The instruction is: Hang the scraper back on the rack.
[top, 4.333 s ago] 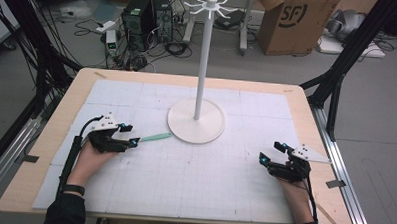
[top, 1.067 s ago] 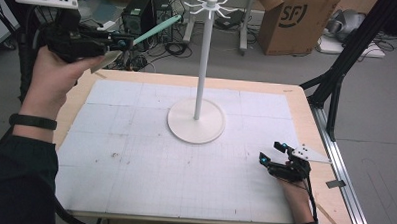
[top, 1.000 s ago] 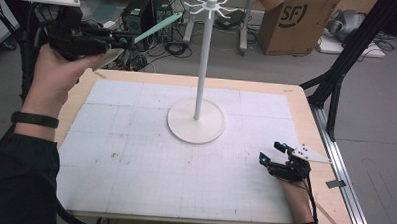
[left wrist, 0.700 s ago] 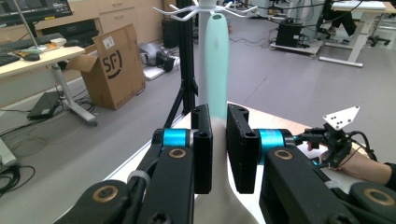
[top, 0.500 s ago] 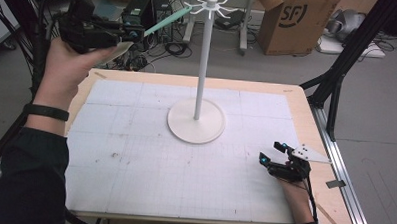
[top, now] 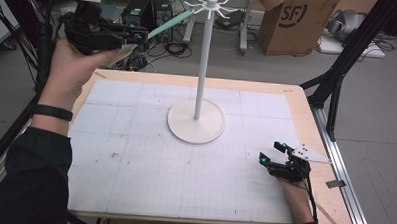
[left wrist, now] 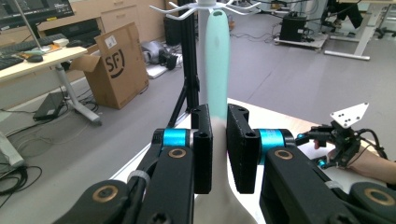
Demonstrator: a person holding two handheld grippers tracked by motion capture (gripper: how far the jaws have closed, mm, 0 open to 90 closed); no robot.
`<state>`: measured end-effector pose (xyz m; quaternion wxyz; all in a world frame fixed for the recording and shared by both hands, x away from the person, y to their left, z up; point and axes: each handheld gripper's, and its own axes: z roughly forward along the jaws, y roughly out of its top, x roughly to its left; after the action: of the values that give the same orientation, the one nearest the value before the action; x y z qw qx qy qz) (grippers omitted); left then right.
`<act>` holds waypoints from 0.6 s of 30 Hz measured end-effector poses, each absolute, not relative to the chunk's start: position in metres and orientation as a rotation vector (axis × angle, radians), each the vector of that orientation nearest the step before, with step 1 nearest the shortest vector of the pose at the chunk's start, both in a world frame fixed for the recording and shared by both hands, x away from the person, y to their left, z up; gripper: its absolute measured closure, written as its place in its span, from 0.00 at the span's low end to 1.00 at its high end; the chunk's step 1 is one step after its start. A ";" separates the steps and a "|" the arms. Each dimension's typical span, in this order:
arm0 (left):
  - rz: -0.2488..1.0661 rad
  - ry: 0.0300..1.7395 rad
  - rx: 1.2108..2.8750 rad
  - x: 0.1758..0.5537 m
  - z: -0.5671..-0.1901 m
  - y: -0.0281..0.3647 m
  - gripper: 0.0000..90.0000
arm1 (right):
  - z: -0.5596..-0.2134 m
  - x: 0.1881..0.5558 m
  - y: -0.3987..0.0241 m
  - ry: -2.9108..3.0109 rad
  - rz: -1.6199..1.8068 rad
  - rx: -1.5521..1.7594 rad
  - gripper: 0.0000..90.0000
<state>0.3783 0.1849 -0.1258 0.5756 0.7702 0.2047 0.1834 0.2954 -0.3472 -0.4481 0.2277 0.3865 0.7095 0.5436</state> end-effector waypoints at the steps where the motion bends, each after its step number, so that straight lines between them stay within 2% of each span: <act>1: 0.433 0.479 1.808 0.379 -0.126 0.184 0.90 | -0.448 0.295 -0.347 1.954 1.497 1.065 0.23; 18: 0.434 0.498 1.821 0.387 -0.142 0.174 0.88 | -0.448 0.295 -0.347 1.955 1.497 1.067 0.23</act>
<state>0.3868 0.1742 -0.1417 0.5665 0.7746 0.2120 0.1846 0.2952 -0.3471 -0.4480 0.2273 0.3872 0.7094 0.5432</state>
